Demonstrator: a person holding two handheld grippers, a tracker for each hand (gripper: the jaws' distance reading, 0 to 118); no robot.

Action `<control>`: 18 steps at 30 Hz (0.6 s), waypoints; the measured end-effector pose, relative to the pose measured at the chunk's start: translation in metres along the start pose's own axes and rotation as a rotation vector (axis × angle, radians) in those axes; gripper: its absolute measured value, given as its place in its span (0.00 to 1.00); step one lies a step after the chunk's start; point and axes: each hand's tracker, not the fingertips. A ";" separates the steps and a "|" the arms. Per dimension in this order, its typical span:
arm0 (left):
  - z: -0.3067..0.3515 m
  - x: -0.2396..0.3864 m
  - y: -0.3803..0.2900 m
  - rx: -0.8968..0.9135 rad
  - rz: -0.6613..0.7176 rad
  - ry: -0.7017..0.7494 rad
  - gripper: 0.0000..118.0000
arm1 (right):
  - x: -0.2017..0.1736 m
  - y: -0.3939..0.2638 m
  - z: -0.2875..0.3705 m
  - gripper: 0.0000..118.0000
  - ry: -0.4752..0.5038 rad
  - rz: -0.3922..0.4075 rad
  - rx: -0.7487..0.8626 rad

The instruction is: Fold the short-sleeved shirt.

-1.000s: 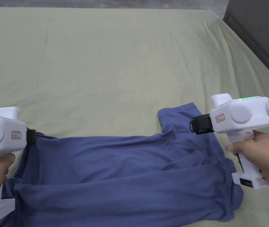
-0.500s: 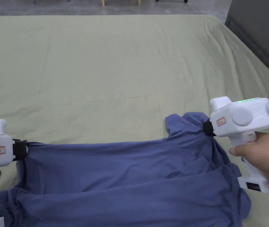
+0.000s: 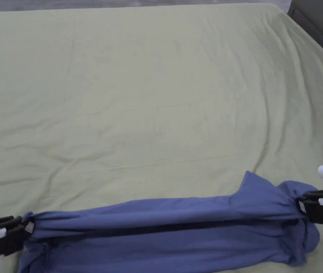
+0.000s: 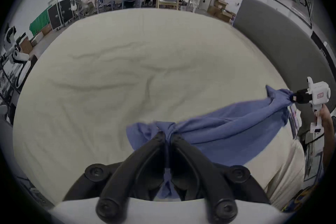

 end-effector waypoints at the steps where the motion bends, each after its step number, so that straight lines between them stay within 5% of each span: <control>1: -0.008 0.000 -0.005 -0.023 0.015 0.005 0.01 | 0.000 -0.004 -0.008 0.02 -0.004 -0.009 -0.015; 12: -0.066 0.003 -0.022 -0.080 0.027 0.112 0.02 | 0.001 -0.025 -0.073 0.05 -0.054 -0.019 -0.089; 15: -0.059 0.001 -0.015 -0.082 0.075 0.135 0.25 | 0.004 -0.019 -0.069 0.18 -0.057 -0.001 -0.091; 16: -0.048 0.003 -0.011 -0.070 0.096 0.156 0.25 | 0.004 -0.018 -0.054 0.21 -0.073 -0.005 -0.095; 17: -0.031 0.004 -0.008 -0.036 0.114 0.173 0.50 | 0.005 -0.015 -0.039 0.33 -0.057 -0.039 -0.093; 18: -0.016 0.004 -0.008 0.018 0.131 0.141 0.96 | 0.006 -0.015 -0.024 0.77 -0.059 -0.047 -0.052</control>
